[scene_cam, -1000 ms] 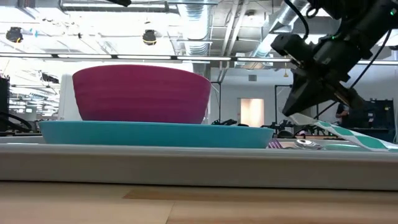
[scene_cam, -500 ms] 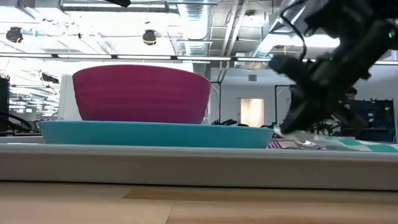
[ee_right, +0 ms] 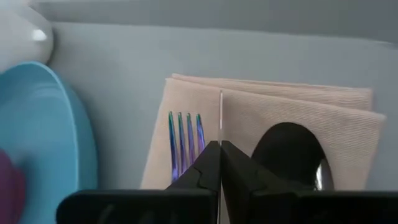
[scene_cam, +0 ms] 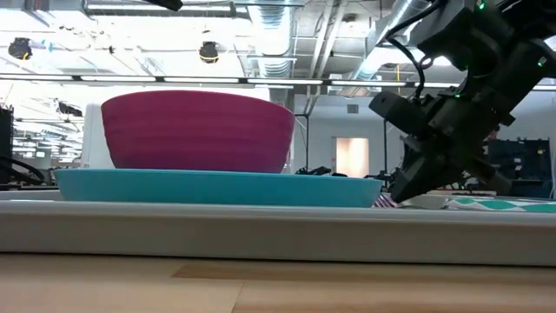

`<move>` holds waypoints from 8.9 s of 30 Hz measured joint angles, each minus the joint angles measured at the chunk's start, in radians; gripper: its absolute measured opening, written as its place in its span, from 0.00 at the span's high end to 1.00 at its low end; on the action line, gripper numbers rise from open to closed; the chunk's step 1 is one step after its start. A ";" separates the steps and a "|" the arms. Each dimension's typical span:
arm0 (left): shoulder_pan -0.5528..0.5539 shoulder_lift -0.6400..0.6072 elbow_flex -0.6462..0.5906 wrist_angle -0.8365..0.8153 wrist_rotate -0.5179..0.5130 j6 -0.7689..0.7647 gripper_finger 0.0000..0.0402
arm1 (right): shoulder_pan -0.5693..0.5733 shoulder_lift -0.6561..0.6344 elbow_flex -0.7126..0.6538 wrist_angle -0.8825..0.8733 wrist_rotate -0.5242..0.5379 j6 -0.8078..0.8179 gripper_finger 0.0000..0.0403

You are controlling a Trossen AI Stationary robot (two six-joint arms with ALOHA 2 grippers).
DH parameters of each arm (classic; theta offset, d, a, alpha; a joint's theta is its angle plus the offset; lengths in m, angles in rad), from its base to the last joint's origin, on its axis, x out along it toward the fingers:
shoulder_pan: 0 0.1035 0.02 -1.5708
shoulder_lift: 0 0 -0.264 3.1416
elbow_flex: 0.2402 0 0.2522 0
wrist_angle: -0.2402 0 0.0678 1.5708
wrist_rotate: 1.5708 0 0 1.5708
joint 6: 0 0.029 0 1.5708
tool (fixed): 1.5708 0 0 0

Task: Set up tray
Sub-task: Put the blue patterned knife on the gray napkin to the right of the purple fork, then return to Home Position

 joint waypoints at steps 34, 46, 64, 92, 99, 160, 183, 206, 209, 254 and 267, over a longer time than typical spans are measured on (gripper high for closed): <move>0.000 0.000 0.000 -0.324 0.019 -0.155 0.86 | 0.050 -0.327 0.136 -0.232 0.100 -0.436 0.80; 0.000 0.000 0.000 -0.340 0.018 -0.176 0.86 | 0.089 0.010 0.199 -0.161 -0.141 -0.348 0.98; 0.000 0.000 0.000 -0.348 0.058 -0.191 0.86 | 0.049 0.058 0.264 -0.421 -0.190 -0.294 1.00; 0.000 -0.040 0.000 -0.412 0.002 -0.223 0.86 | 0.115 -0.217 0.474 -0.833 0.138 -0.462 1.00; -0.017 -0.198 -0.076 -0.504 -0.026 -0.407 0.86 | 0.250 -0.404 0.329 -0.727 0.316 -0.657 1.00; 0.594 -0.893 -1.044 0.830 1.028 0.117 0.86 | -0.001 -1.507 -0.614 0.192 -0.062 -1.327 1.00; 0.594 -0.869 -1.041 0.720 1.003 0.119 0.86 | -0.001 -1.507 -0.615 0.191 -0.062 -1.326 1.00; 0.594 -0.869 -1.041 0.717 0.996 0.120 0.86 | -0.001 -1.507 -0.615 0.190 -0.062 -1.326 1.00; 0.594 -0.869 -1.041 0.717 0.996 0.123 0.86 | -0.001 -1.507 -0.615 0.190 -0.062 -1.326 1.00; 0.594 -0.869 -1.041 0.717 0.998 0.121 0.86 | -0.001 -1.507 -0.615 0.190 -0.062 -1.326 1.00; 0.594 -0.869 -1.041 0.717 0.998 0.122 0.86 | -0.001 -1.506 -0.615 0.190 -0.062 -1.326 1.00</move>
